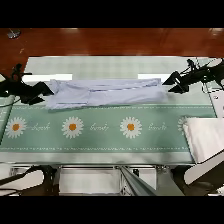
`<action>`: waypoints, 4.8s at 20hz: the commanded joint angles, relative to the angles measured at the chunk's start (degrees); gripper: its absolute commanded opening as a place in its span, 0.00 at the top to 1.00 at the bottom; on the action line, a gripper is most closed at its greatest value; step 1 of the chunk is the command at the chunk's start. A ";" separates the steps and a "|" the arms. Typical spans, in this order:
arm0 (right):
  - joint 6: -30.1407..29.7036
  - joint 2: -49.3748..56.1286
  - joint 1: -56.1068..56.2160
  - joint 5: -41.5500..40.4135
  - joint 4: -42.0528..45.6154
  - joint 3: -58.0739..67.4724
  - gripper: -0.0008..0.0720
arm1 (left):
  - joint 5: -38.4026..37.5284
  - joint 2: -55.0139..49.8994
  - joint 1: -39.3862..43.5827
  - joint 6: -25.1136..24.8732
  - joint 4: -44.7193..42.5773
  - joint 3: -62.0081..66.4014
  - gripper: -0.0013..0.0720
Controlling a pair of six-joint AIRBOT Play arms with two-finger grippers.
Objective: Fold the shirts.
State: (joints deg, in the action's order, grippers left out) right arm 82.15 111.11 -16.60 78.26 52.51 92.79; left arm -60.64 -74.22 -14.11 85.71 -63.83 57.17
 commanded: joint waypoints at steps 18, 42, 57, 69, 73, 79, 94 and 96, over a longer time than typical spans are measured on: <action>-3.26 -28.83 7.08 5.35 9.68 -10.54 0.94 | 20.63 10.27 35.93 -4.28 9.84 -5.81 0.95; 3.72 -70.07 7.69 3.56 10.36 -35.89 0.94 | -1.84 -36.28 49.66 -1.22 23.74 46.16 0.95; 5.22 -13.29 40.52 -9.77 -3.63 4.17 0.94 | 0.94 34.97 17.07 -4.09 9.42 -11.10 0.94; 6.58 7.32 44.54 -3.43 -12.55 25.70 0.13 | 9.40 46.21 17.11 2.64 11.98 -29.79 0.94; 3.61 -3.02 29.90 18.53 -11.98 25.42 0.13 | 9.60 44.54 17.11 2.64 11.98 -29.81 0.94; 0.13 -34.10 11.76 8.41 12.17 -5.90 0.13 | 9.60 43.74 18.93 2.64 12.02 -29.83 0.94; -6.40 -27.56 23.50 -26.14 -25.29 -50.90 0.13 | 14.25 37.46 24.44 2.64 13.75 -31.50 0.94; -6.25 -23.08 25.22 -26.08 -25.62 -45.83 0.13 | 14.84 37.18 24.85 2.64 13.75 -31.50 0.94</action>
State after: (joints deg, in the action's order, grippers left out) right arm 76.69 81.49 5.76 53.06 29.87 41.95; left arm -46.39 -36.12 10.17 88.38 -50.15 25.69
